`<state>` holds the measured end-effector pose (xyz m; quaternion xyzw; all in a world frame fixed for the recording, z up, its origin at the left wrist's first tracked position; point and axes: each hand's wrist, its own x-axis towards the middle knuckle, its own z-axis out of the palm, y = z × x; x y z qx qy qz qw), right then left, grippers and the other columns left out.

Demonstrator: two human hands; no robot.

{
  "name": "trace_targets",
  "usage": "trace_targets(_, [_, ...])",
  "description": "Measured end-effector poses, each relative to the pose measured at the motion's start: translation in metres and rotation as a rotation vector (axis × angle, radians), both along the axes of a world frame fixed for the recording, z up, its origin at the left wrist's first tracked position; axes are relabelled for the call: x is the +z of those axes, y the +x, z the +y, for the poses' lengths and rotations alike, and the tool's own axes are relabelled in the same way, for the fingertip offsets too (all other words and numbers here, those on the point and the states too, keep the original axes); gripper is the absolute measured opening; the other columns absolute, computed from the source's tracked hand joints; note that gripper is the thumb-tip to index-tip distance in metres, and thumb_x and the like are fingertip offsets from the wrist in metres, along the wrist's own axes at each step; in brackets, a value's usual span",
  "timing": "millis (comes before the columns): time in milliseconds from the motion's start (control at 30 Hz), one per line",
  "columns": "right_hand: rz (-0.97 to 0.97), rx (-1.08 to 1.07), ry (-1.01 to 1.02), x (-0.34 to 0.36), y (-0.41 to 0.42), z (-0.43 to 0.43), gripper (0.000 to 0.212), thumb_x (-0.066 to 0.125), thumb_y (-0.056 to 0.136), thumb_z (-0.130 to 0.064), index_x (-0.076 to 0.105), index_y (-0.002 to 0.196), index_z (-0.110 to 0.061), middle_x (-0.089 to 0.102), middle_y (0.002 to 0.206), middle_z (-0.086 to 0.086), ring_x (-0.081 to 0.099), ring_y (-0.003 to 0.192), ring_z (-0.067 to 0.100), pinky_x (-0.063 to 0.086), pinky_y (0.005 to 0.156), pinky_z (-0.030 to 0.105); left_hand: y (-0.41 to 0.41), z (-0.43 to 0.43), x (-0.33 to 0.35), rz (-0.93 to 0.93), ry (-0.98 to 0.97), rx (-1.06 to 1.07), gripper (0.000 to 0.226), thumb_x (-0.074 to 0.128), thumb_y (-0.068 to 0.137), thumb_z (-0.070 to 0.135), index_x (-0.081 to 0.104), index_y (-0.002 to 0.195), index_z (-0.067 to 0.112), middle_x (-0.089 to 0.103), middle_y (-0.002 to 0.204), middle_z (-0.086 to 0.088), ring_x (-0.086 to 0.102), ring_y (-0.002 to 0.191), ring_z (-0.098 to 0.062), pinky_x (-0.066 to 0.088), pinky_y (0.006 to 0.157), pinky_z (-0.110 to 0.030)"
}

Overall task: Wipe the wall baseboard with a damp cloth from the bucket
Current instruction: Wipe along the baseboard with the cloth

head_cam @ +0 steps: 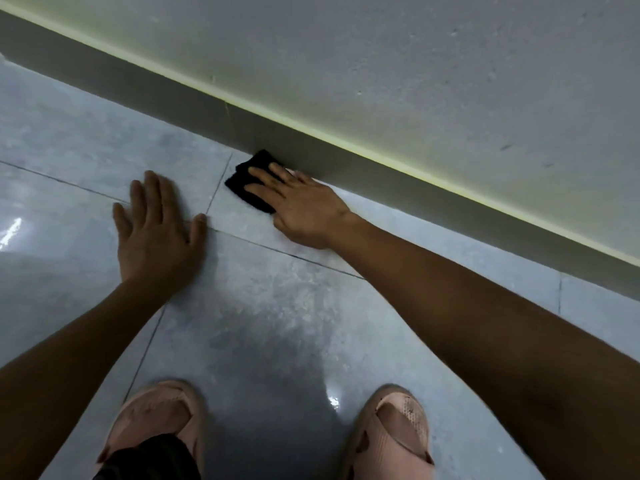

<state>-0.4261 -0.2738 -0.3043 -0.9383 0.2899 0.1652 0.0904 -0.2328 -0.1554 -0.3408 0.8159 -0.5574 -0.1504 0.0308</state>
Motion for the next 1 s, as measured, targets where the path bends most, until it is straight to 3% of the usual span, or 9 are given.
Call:
trace_targets(200, [0.122, -0.049, 0.043, 0.020, -0.105, 0.011, 0.062, 0.038, 0.096, -0.021, 0.011, 0.152, -0.020, 0.001, 0.160, -0.002, 0.000, 0.146, 0.018, 0.006, 0.117, 0.033, 0.017, 0.003, 0.006, 0.048, 0.066, 0.012, 0.088, 0.024, 0.090, 0.063, -0.011, 0.151, 0.010, -0.015, 0.160, -0.009, -0.014, 0.146, -0.027, -0.005, 0.118, -0.046])
trace_targets(333, [0.059, -0.115, 0.003, 0.014, -0.087, 0.021, 0.061, 0.034, 0.089, -0.027, 0.031, 0.147, -0.009, 0.020, 0.157, 0.009, 0.018, 0.144, 0.028, 0.021, 0.116, 0.042, 0.015, 0.004, 0.006, 0.039, 0.044, 0.025, 0.086, 0.025, 0.092, 0.061, -0.012, 0.150, 0.010, -0.015, 0.159, -0.010, -0.014, 0.146, -0.028, -0.005, 0.118, -0.046])
trace_targets(500, [-0.010, -0.122, 0.018, -0.004, 0.004, 0.015, 0.059, 0.029, 0.101, -0.032, 0.003, 0.153, -0.023, 0.000, 0.160, 0.001, -0.002, 0.146, 0.023, 0.004, 0.117, 0.040, -0.004, 0.002, 0.005, 0.052, 0.013, 0.062, 0.077, 0.015, 0.094, 0.053, -0.009, 0.150, 0.007, -0.013, 0.159, -0.012, -0.013, 0.146, -0.028, -0.005, 0.118, -0.045])
trace_targets(600, [0.001, -0.127, -0.019, -0.009, 0.014, 0.011, 0.061, 0.031, 0.099, -0.017, 0.002, 0.152, -0.028, -0.003, 0.160, -0.003, -0.004, 0.146, 0.019, 0.004, 0.117, 0.040, -0.017, -0.002, 0.001, 0.062, 0.001, 0.040, 0.073, 0.014, 0.093, 0.047, -0.007, 0.151, 0.008, -0.012, 0.160, -0.011, -0.013, 0.146, -0.029, -0.006, 0.117, -0.044])
trace_targets(700, [-0.023, -0.130, -0.054, -0.010, -0.029, 0.012, 0.069, 0.038, 0.093, -0.009, 0.011, 0.152, -0.030, 0.004, 0.160, -0.006, 0.001, 0.146, 0.017, 0.005, 0.117, 0.040, -0.016, -0.003, 0.001, 0.041, -0.023, -0.022, 0.066, 0.017, 0.099, 0.042, -0.006, 0.151, 0.009, -0.010, 0.160, -0.012, -0.011, 0.146, -0.029, -0.006, 0.118, -0.046])
trace_targets(867, [-0.013, -0.257, -0.137, -0.005, -0.147, 0.019, 0.062, 0.039, 0.085, -0.017, 0.034, 0.147, -0.026, 0.029, 0.154, -0.001, 0.026, 0.142, 0.022, 0.024, 0.113, 0.044, -0.027, -0.018, -0.001, 0.051, -0.038, -0.096, 0.067, 0.014, 0.097, 0.043, -0.007, 0.151, 0.010, -0.009, 0.160, -0.010, -0.010, 0.147, -0.028, -0.008, 0.116, -0.042])
trace_targets(1000, [0.018, -0.390, -0.135, 0.000, -0.178, 0.033, 0.057, 0.032, 0.091, -0.024, 0.031, 0.148, -0.022, 0.028, 0.155, 0.004, 0.023, 0.143, 0.026, 0.025, 0.115, 0.044, -0.032, -0.027, -0.001, 0.056, -0.022, -0.109, 0.066, 0.021, 0.100, 0.041, -0.009, 0.151, 0.010, -0.011, 0.160, -0.010, -0.012, 0.146, -0.028, -0.006, 0.117, -0.044])
